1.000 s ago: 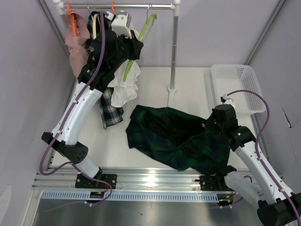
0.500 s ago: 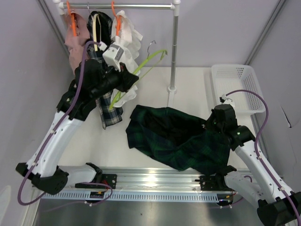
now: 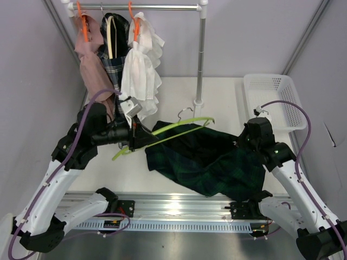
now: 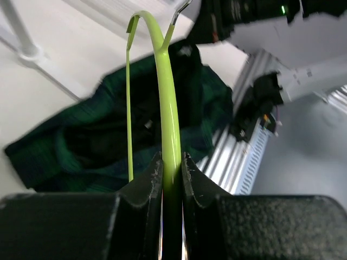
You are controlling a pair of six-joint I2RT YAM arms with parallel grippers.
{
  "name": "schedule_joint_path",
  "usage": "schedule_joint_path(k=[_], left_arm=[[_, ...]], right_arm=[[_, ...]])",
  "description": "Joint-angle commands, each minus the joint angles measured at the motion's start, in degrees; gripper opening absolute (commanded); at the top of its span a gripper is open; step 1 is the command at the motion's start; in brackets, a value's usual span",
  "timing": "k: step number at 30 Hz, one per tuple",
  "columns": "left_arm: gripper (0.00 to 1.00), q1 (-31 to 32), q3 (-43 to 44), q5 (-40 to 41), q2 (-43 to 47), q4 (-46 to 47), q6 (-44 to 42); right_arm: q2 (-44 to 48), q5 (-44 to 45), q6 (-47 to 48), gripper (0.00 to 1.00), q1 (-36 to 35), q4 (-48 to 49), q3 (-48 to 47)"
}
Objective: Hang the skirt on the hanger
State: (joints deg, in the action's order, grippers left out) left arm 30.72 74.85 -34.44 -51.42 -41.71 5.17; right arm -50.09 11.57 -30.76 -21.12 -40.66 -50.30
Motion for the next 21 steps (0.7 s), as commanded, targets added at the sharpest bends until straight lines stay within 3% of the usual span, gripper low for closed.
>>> schedule_joint_path(k=[1, 13, 21], left_arm=[[0.0, 2.3, -1.6, -6.7, 1.6, 0.5, -2.9], [0.0, 8.9, -3.0, -3.4, 0.1, -0.3, -4.1], [0.0, 9.4, -0.3, 7.3, 1.1, 0.9, -3.5]], right_arm=[[-0.1, 1.0, 1.4, 0.0, 0.1, -0.8, -3.8], [-0.3, 1.7, 1.9, 0.0, 0.1, -2.1, -6.5], [-0.6, 1.3, 2.1, 0.0, 0.1, -2.6, -6.7]])
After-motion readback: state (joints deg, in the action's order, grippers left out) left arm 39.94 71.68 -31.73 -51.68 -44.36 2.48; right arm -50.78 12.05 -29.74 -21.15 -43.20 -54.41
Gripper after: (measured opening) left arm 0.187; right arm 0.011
